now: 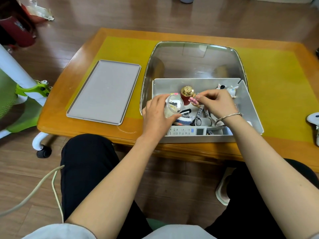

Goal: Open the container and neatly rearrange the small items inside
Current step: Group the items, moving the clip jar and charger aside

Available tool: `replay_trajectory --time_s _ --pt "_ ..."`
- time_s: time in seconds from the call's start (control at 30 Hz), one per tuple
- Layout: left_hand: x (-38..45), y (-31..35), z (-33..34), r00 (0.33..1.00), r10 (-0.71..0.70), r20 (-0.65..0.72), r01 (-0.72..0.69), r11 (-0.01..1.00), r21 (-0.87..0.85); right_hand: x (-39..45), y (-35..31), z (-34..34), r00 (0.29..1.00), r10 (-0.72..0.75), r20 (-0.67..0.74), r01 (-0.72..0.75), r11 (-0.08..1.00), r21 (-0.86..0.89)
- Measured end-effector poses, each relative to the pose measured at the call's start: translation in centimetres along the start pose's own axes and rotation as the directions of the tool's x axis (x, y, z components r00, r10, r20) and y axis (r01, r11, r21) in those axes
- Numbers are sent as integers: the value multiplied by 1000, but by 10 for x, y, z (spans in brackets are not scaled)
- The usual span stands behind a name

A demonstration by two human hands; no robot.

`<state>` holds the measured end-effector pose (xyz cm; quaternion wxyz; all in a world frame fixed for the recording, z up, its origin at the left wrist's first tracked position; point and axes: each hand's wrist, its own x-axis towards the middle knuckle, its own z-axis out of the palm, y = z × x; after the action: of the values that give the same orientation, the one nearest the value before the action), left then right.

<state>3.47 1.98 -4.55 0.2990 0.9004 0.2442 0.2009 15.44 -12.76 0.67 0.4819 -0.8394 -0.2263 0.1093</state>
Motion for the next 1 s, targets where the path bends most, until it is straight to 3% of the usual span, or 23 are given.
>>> replay_trajectory --time_s 0.23,0.37,0.7,1.0 --pt "-1 0 -2 1000 31 6 -31 997 68 -12 -21 16 994 -108 18 108 994 -17" --pt "0 1 -3 1000 22 23 -23 998 56 -16 -26 24 983 -155 97 165 980 -107" --pt "0 1 -4 999 9 32 -9 1000 23 -15 -17 19 999 -15 -34 18 996 84" --pt "-2 2 -4 998 -4 56 0 998 66 -21 -25 19 1000 -18 6 17 995 95"
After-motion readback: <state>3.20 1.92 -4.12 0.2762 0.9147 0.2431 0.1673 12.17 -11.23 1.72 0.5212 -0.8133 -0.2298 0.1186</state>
